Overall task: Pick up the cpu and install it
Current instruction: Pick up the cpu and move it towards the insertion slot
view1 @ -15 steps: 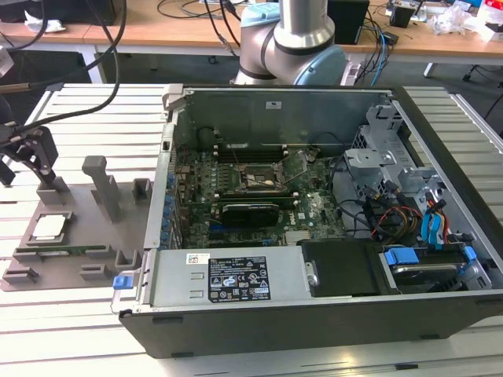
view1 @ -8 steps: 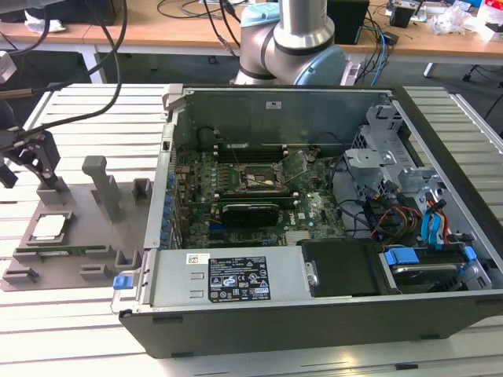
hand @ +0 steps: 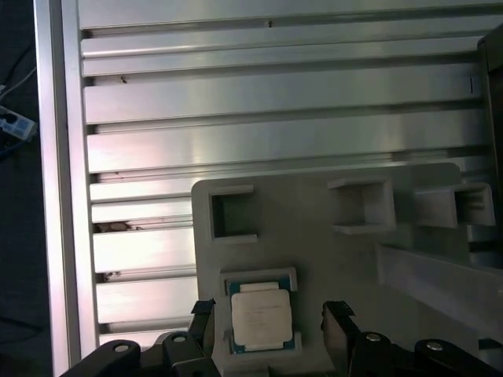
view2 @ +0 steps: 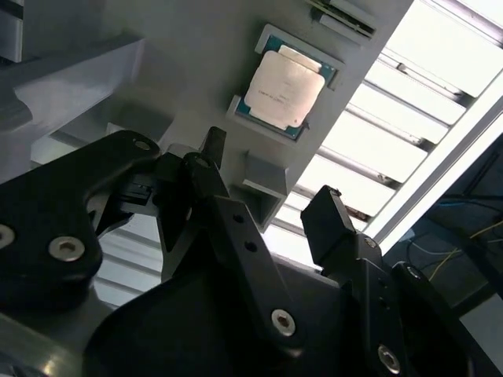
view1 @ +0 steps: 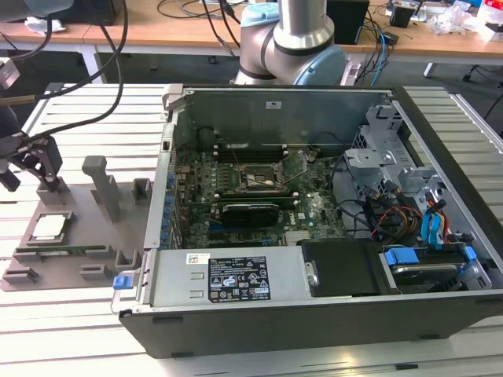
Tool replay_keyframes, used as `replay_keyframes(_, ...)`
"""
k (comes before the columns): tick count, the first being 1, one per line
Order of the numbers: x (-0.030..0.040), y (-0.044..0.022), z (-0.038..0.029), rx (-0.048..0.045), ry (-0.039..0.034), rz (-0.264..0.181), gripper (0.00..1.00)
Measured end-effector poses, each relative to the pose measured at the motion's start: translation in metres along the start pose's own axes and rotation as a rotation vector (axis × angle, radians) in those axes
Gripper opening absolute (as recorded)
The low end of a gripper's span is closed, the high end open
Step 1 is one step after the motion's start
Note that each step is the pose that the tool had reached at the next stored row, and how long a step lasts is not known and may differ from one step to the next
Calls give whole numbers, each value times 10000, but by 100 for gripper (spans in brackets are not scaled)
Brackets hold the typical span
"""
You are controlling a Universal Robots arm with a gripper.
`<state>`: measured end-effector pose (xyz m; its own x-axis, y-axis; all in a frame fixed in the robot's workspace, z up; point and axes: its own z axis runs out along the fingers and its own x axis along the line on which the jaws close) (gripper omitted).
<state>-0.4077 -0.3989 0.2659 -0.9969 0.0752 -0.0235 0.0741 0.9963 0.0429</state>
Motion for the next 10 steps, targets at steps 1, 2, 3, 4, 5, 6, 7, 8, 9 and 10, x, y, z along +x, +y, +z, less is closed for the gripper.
replay_keyframes(1,0,0,8,1,1,0,66)
replay_keyframes(2,1,1,12,98,-8,0,66)
replay_keyframes(3,1,0,13,431,-32,-17,66)
replay_keyframes(4,1,0,16,748,-56,-103,66)
replay_keyframes(5,0,-1,19,799,-60,-256,66)
replay_keyframes(6,0,-2,19,814,-58,-431,66)
replay_keyframes(7,0,-1,24,807,-57,-871,66)
replay_keyframes(8,2,-2,30,801,-59,-982,66)
replay_keyframes(9,2,-12,39,801,-59,-994,66)
replay_keyframes(10,1,-23,45,801,-58,-1000,66)
